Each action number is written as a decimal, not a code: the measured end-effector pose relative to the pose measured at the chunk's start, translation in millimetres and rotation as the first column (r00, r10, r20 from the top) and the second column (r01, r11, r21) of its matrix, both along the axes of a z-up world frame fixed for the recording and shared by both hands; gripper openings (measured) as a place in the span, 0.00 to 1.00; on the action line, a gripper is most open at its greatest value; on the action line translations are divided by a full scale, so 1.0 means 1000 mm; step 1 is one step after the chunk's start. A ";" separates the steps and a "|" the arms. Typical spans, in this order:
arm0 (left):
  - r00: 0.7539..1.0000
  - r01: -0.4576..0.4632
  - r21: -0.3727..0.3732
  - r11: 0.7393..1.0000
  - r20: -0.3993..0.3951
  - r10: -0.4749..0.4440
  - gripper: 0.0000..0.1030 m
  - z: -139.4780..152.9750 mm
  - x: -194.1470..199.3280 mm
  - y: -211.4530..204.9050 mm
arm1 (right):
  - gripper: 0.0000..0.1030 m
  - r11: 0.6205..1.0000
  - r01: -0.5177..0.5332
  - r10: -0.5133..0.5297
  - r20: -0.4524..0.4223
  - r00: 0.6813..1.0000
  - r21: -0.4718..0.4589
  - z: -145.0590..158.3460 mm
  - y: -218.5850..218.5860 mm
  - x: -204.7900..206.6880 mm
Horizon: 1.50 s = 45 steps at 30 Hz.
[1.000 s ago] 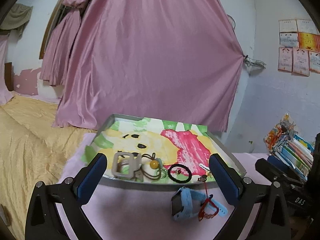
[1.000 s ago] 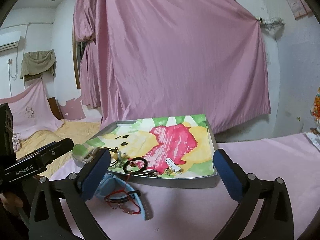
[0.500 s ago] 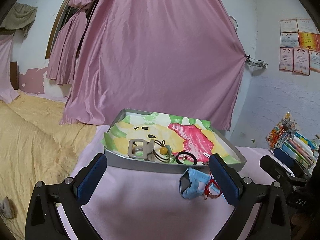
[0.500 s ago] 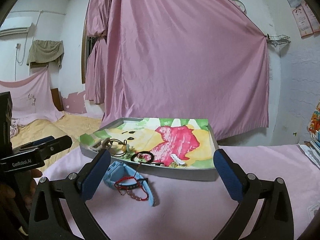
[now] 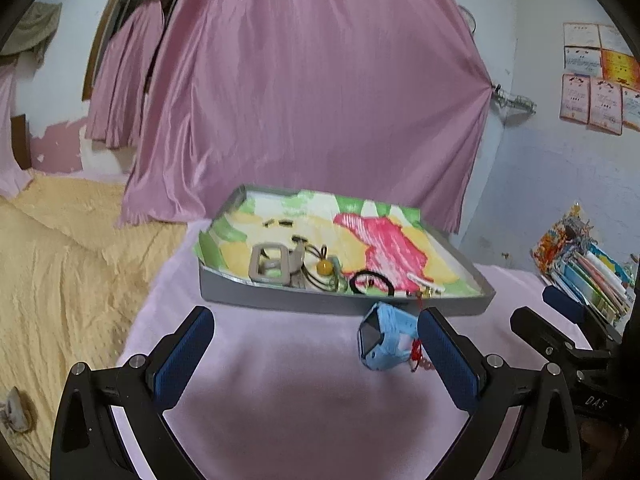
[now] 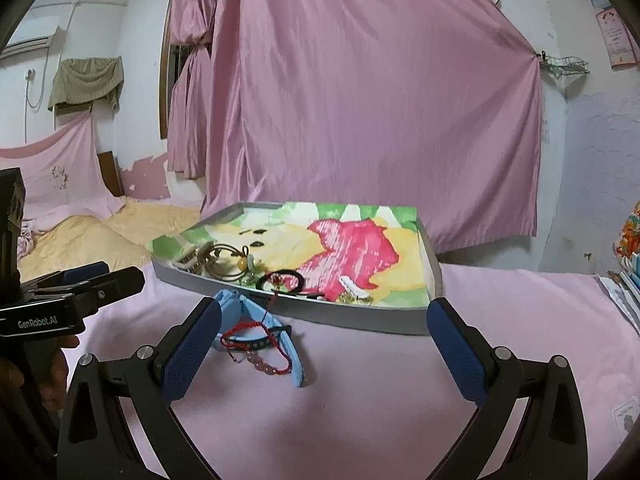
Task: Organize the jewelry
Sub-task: 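Move both tools to the blue smartwatch and red string bracelet, then grasp the blue smartwatch with the left tool while the right tool grasps the red string bracelet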
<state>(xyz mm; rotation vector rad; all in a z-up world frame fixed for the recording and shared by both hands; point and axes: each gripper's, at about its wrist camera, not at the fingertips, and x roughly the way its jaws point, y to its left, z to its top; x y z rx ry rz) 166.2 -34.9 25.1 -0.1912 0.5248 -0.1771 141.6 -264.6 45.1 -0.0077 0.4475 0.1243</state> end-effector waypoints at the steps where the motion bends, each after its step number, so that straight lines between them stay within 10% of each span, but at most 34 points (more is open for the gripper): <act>1: 1.000 0.005 -0.004 1.000 -0.014 -0.005 0.99 -0.001 0.002 0.000 | 0.98 1.000 0.000 0.000 -0.009 1.000 -0.001 -0.001 0.000 0.002; 7: 0.995 0.041 -0.011 0.999 -0.093 -0.041 0.99 -0.009 0.016 -0.002 | 0.96 1.000 -0.028 0.028 -0.091 0.995 0.004 -0.008 -0.002 0.012; 12: 0.989 0.075 0.006 0.997 -0.130 -0.074 0.99 -0.012 0.025 -0.009 | 0.64 0.997 -0.075 0.070 -0.154 0.986 -0.030 -0.015 0.005 0.020; 22: 0.968 0.159 -0.008 0.987 -0.193 -0.157 0.81 -0.018 0.043 -0.023 | 0.33 0.979 -0.197 0.176 -0.259 0.950 -0.054 -0.026 0.016 0.035; 45: 0.918 0.276 -0.030 0.961 -0.287 -0.273 0.33 -0.030 0.073 -0.050 | 0.10 0.935 -0.338 0.283 -0.343 0.896 -0.110 -0.035 0.036 0.060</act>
